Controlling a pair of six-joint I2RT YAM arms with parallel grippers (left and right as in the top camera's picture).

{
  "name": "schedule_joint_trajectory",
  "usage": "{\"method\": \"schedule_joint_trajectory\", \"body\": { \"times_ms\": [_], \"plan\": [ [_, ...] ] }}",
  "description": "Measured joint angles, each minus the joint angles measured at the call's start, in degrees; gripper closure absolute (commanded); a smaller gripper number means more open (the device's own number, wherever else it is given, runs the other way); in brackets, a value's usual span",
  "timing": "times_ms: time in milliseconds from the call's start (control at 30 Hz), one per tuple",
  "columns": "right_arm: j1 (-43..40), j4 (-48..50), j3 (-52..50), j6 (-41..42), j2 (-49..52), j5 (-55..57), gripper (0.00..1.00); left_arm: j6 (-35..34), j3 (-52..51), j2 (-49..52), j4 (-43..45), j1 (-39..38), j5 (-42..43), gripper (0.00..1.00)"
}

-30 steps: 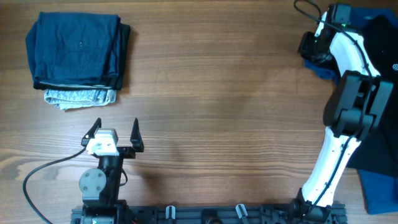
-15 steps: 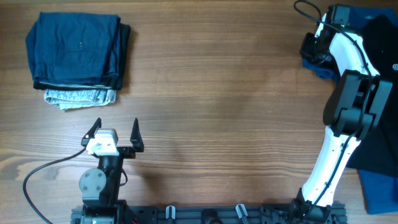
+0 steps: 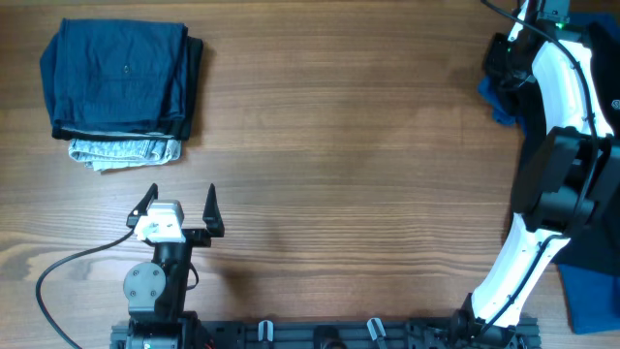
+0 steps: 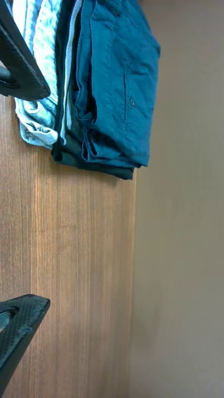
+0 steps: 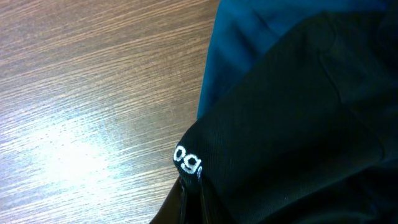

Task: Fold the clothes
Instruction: 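Reach the right gripper to the black polo on the right and grasp it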

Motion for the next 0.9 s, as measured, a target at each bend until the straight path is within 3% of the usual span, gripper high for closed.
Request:
{"method": "schedule_joint_trajectory", "body": {
  "times_ms": [900],
  "plan": [
    [-3.37,-2.03,0.00,-1.49,0.00,2.62,0.95,0.00,0.00,0.00,0.00,0.00,0.00,0.00]
  ]
}}
